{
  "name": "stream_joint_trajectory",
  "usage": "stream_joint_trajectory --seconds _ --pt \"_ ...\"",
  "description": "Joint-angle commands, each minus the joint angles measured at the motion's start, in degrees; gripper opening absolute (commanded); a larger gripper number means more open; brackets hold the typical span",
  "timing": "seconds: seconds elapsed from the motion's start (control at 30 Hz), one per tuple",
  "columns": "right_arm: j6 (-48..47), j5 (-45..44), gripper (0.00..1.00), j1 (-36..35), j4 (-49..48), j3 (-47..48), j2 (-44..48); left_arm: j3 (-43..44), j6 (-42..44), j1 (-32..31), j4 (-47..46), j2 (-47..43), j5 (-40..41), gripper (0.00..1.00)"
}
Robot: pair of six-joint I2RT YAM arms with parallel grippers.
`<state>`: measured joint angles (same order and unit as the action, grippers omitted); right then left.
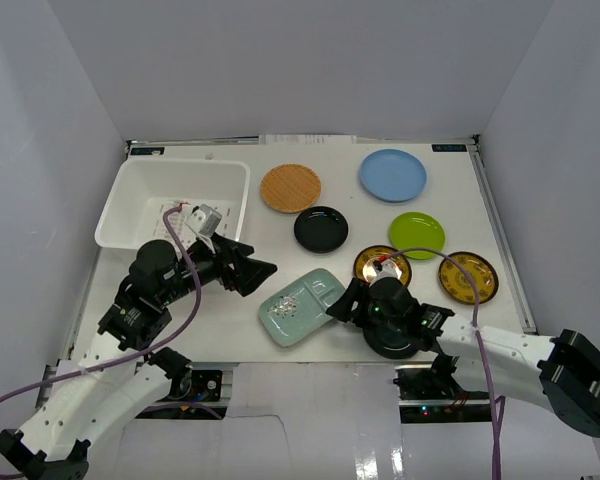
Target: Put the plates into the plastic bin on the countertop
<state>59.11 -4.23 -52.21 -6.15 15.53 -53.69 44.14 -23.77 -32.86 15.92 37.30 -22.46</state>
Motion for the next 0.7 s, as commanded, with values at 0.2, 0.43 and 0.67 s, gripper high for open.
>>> stream_joint_trajectory --seconds 0.2,0.43,0.67 --pt "8.38 -9.04 0.67 -6.15 -4.92 4.77 -14.76 -3.18 2.85 -0.36 1.39 -5.92 11.2 0.98" --pt "12.34 -11.59 0.49 -6.42 -7.73 6.53 -21.18 -4.76 4.34 -0.1 2.8 -13.38 16.92 0.98" --pt "13.48 -15.1 0.08 -6.42 -5.62 7.15 -21.46 -4.5 3.91 -0.1 2.71 -13.66 15.43 0.98"
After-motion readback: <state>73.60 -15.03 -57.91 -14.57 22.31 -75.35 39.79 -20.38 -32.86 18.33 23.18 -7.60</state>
